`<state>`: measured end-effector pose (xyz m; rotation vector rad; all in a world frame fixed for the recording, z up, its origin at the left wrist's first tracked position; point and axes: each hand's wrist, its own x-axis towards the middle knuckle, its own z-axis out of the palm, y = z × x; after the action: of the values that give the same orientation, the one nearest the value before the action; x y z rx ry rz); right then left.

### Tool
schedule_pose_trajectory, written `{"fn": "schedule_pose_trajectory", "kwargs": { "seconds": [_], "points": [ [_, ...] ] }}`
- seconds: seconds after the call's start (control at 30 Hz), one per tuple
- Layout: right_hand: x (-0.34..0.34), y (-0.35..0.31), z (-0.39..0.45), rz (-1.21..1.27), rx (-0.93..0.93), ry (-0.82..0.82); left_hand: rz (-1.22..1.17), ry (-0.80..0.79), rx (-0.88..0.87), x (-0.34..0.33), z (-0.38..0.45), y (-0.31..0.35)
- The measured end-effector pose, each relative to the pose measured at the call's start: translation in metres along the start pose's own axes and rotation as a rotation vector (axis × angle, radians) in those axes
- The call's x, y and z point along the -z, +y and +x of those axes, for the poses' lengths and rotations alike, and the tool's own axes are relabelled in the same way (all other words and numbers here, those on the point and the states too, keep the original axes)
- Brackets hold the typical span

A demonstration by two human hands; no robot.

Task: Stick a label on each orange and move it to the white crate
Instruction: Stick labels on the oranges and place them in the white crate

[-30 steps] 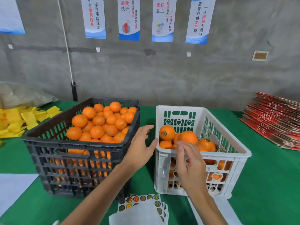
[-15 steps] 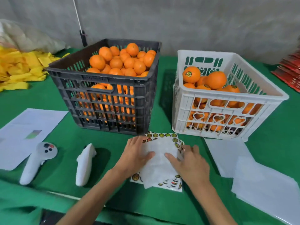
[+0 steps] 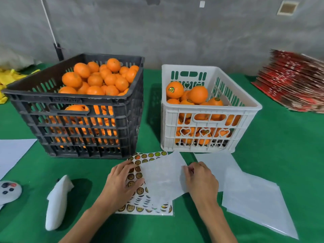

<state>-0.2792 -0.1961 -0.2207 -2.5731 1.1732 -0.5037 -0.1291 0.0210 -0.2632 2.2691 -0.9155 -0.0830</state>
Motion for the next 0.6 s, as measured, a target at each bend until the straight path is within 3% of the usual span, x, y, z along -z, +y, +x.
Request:
{"fn": "schedule_pose_trajectory", "kwargs": {
  "seconds": [0.17,0.3,0.37,0.5,0.6],
  "points": [
    [0.028,0.056,0.015,0.015,-0.194,0.155,0.009,0.003,-0.008,-0.003,0.001,0.001],
    [0.036,0.075,0.019,0.094,-0.231,0.289,0.000,0.006,0.000,-0.003,0.001,-0.001],
    [0.035,0.078,0.018,0.149,-0.208,0.360,0.000,0.000,0.012,-0.002,0.001,-0.001],
    [0.023,0.079,0.014,0.035,-0.149,0.333,0.027,-0.006,0.029,-0.002,0.002,0.002],
    [0.021,0.060,0.010,0.110,0.124,0.414,0.007,-0.013,0.039,-0.002,0.002,0.002]
  ]
}}
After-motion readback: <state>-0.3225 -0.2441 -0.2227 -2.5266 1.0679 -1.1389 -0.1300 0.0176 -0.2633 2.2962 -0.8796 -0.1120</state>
